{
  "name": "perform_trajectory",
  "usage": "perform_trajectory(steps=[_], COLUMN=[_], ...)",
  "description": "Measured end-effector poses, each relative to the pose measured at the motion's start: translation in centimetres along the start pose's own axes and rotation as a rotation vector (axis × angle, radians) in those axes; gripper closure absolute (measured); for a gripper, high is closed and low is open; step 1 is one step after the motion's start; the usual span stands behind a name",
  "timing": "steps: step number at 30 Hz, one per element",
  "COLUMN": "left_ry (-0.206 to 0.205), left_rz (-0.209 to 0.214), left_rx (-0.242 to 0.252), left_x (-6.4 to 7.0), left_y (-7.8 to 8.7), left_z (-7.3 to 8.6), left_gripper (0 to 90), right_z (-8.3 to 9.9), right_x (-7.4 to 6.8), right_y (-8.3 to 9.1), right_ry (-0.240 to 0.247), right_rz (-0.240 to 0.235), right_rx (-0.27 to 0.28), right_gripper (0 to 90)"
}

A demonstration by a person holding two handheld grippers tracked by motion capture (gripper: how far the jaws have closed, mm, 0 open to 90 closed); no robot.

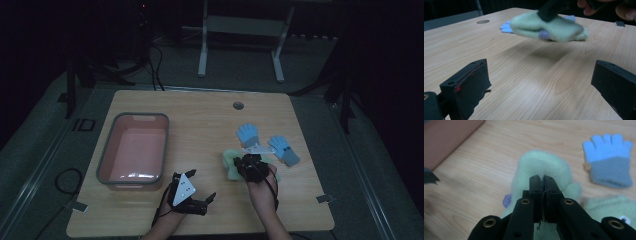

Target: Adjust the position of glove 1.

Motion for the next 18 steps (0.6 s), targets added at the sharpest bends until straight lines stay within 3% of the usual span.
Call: perform_trajectory(steps=[8, 10, 17, 18], left_ry=[0.001, 0.007, 0.000, -0.001], left_rz=[0.002, 0.002, 0.004, 0.004], left_rx=[0.000, 0.002, 0.000, -0.002], left_x=[0.0, 0.0, 0.0, 0.1], left_y=[0.0, 0.0, 0.0, 0.0], left_z=[0.0, 0.0, 0.0, 0.0], left_gripper=[1.9, 1.9, 1.9, 1.9], right_z=[2.5, 3.1, 4.2, 4.2], right_x=[-0.8, -0.8, -0.7, -0.7], right_y=[-1.6, -2.2, -3.8, -4.0], right_ry=[-0.023, -0.003, -0.008, -0.004], right_rz=[0.009, 0.034, 0.026, 0.018], right_rx=[-0.039, -0.044, -0.067, -0.066], right_gripper=[86.7, 86.4, 83.3, 79.1])
Point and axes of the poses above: each handheld gripper's, and its own axes: y roughly backward along the jaws, z roughly out of its underside, x roughly to its right, the point moved 9 cm from there along -y, roughly forward along the jaws, and after that the axes turned 6 degrees about -y, right-handed, at the moved point
